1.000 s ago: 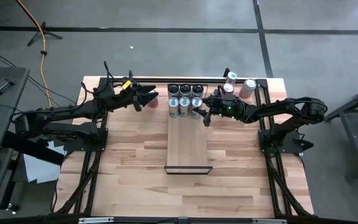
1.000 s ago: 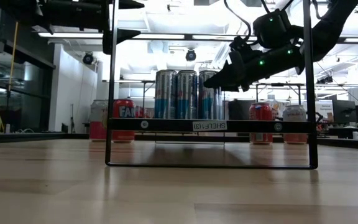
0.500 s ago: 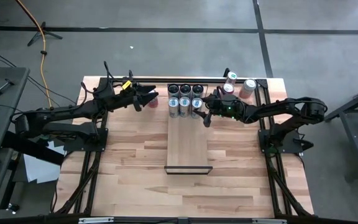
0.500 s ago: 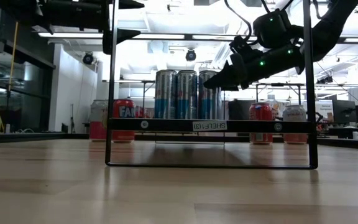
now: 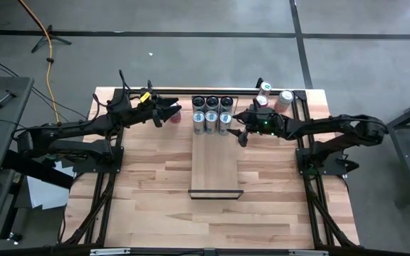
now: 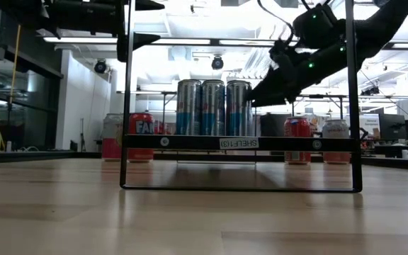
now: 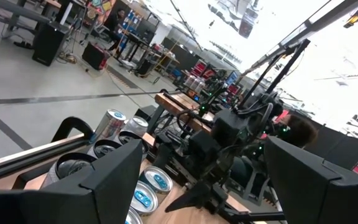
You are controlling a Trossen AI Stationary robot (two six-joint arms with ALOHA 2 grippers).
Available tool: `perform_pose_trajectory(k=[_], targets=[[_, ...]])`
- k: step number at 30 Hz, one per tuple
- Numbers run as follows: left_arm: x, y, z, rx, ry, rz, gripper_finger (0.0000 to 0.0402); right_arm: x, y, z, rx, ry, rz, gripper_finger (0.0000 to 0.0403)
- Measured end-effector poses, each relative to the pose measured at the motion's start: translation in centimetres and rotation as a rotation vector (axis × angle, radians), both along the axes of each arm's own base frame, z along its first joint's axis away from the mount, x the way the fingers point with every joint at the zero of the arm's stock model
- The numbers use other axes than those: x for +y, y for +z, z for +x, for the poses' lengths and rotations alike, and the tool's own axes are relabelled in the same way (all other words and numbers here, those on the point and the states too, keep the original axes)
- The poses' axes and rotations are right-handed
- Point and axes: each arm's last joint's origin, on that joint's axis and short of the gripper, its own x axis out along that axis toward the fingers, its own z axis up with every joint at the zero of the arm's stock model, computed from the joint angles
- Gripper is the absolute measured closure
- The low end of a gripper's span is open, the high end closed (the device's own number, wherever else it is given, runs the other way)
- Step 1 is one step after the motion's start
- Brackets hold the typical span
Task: Place canned beverage on shelf
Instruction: Put the blue soda can on the shelf aligned with the other blue soda can
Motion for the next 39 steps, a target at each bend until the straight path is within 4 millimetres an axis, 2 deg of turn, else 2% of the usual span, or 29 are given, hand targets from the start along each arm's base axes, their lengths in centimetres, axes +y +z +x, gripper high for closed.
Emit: perform_pose_trajectory(k=[4,9,13,19,24,30,39], targets=[[0.0,0.0,0.0,0.0,0.0,0.0,0.0106,0.5,1.4,-1.5,0.007,-0.011,0.052,0.0096],[0.0,0.0,0.0,0.001,-0.008,0.001,0.0106,1.4,4.8,-4.3,-0.116,-0.032,0.076,0.0095],[0.0,0.0,0.0,0.003,-0.013,0.001,0.0106,2.4,8.5,-7.1,-0.335,-0.031,0.053,0.0095],[0.0,0.0,0.0,0.023,-0.003,0.058,0.0106,3.9,13.9,-11.9,-0.789,-0.004,-0.081,0.0095],[0.0,0.0,0.0,0.026,-0.001,0.067,0.0106,4.9,16.5,-14.9,-1.056,0.019,-0.187,0.0095],[0.0,0.0,0.0,0.021,-0.001,0.054,0.0106,5.0,17.0,-15.1,-1.121,0.025,-0.203,0.0095],[0.0,0.1,0.0,-0.006,-0.019,0.003,0.0106,3.6,15.9,-11.1,-1.108,0.013,0.016,0.0095]])
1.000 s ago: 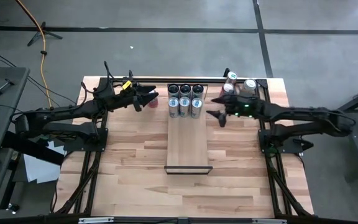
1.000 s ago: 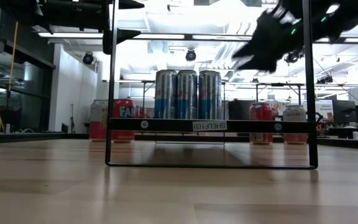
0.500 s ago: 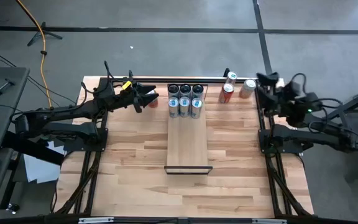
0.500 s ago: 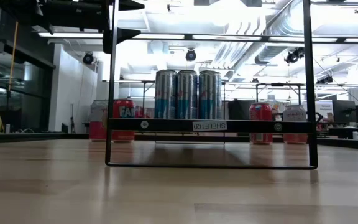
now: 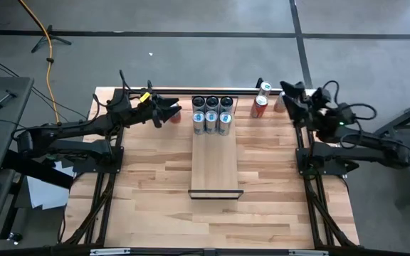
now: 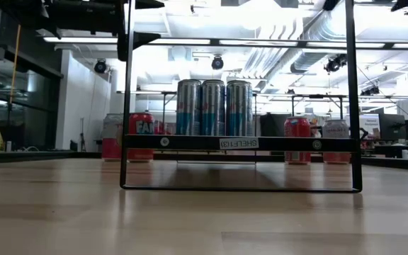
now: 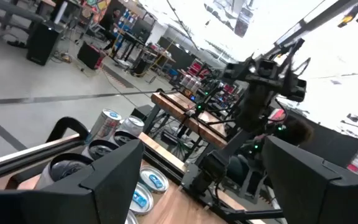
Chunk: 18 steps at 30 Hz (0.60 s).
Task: Place canned beverage on shelf
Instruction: Put the blue soda can on the shelf aligned with the other blue soda can
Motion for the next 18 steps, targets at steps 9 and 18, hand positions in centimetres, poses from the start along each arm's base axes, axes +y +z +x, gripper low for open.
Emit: perform_pose_trajectory(k=[9,18], targets=[[-0.2,0.0,0.0,0.003,-0.054,0.007,0.0106,-1.1,-1.6,2.1,0.118,-0.099,0.122,0.0095],[0.0,0.0,0.0,0.001,-0.022,0.004,0.0106,-5.8,-0.7,3.5,0.826,-0.524,0.731,0.0096]])
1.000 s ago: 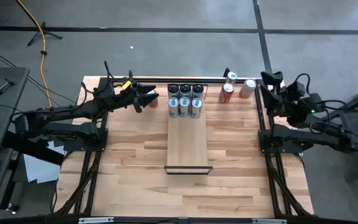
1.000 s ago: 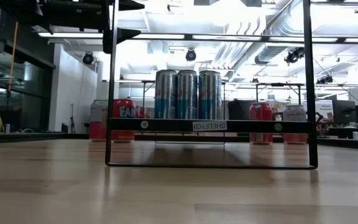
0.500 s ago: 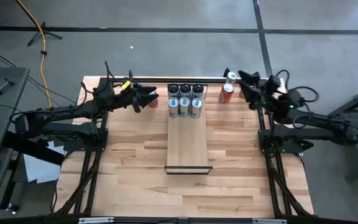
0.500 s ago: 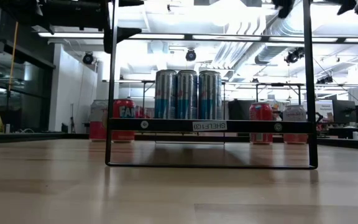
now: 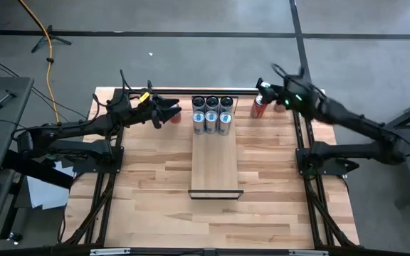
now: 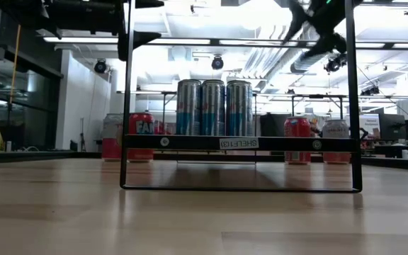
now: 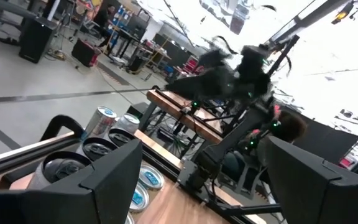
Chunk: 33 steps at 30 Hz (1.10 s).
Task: Place canned beverage on shelf
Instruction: Put the blue soda can on the shelf aligned with the other blue soda can
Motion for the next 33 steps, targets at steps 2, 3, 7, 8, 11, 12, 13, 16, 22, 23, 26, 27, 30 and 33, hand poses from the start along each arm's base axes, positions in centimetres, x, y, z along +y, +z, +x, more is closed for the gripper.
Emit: perform_pose_trajectory(k=[2,3,7,8,11,12,13,16,22,23,26,27,30,33], targets=[[0.1,0.0,0.0,-0.002,0.004,-0.005,0.0106,-2.2,0.0,0.3,0.158,-0.078,0.109,0.0096],[0.1,0.0,-0.1,-0.002,0.005,-0.008,0.0106,-3.3,-0.1,0.4,0.238,-0.114,0.154,0.0096],[0.2,0.0,-0.1,-0.004,0.007,-0.019,0.0106,-8.9,-1.8,0.9,0.394,-0.224,0.294,0.0096],[0.2,0.0,-0.1,-0.005,0.006,-0.024,0.0106,-10.4,-2.2,0.9,0.4,-0.244,0.313,0.0096],[0.2,0.0,-0.1,-0.003,0.002,-0.021,0.0106,-14.2,-3.7,0.7,0.404,-0.303,0.393,0.0096],[0.1,0.0,-0.1,0.0,-0.001,-0.014,0.0106,-15.2,-4.4,0.6,0.396,-0.316,0.432,0.0096],[0.1,0.0,-0.1,0.002,-0.001,-0.006,0.0106,-16.1,-5.0,0.6,0.385,-0.319,0.469,0.0096],[0.1,0.0,-0.1,0.005,-0.001,0.001,0.0106,-17.9,-6.5,1.0,0.318,-0.294,0.557,0.0096],[0.1,0.0,-0.1,0.008,-0.001,0.012,0.0106,-18.7,-7.9,2.1,0.336,-0.306,0.592,0.0096],[0.1,0.0,-0.1,0.01,-0.001,0.016,0.0106,-18.6,-8.0,2.1,0.356,-0.323,0.59,0.0096],[0.1,0.0,-0.1,0.01,-0.001,0.018,0.0106,-18.2,-8.2,2.5,0.387,-0.339,0.586,0.0096],[0.1,0.0,-0.1,0.01,-0.001,0.018,0.0106,-18.0,-8.2,2.6,0.398,-0.337,0.588,0.0096],[0.1,0.0,-0.1,0.01,-0.001,0.018,0.0106,-17.4,-8.4,2.8,0.45,-0.353,0.595,0.0096],[0.1,0.0,-0.1,0.01,-0.001,0.018,0.0106,-16.8,-9.1,3.0,0.478,-0.359,0.603,0.0096]])
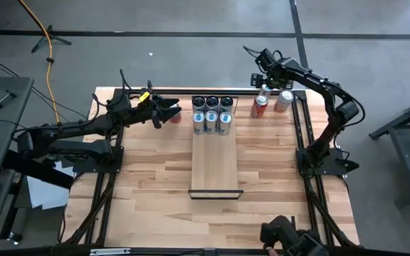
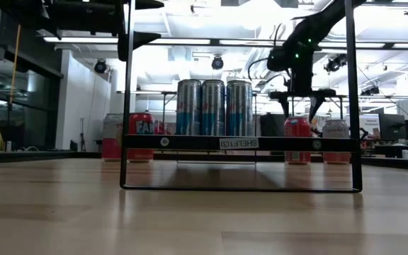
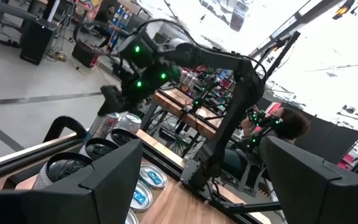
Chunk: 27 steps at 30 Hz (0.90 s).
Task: Place canned beverage on shelf
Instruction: Put the blue soda can on the shelf aligned with the other blue soda can
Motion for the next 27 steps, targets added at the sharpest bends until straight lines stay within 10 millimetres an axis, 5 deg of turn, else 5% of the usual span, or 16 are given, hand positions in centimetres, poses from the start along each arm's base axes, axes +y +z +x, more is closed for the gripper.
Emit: perform_pose_trajectory(k=[7,15,20,22,27], targets=[[0.0,0.0,0.0,0.0,0.0,0.0,0.0106,0.3,-2.4,-0.5,-0.012,-0.025,0.028,0.0096],[0.0,0.0,0.0,-0.001,0.0,-0.002,0.0106,-0.4,-2.4,-0.4,-0.04,-0.009,-0.028,0.0098],[0.0,0.0,0.0,-0.001,0.0,-0.002,0.0106,-0.1,-2.5,-0.5,-0.037,0.005,0.01,0.0149],[0.0,0.0,0.0,-0.001,0.0,-0.002,0.0106,0.1,-2.4,-0.6,-0.028,0.015,0.02,0.0181],[0.0,0.0,0.0,-0.001,0.0,-0.001,0.0106,1.1,0.3,-1.0,-0.026,0.119,-0.034,0.0186]])
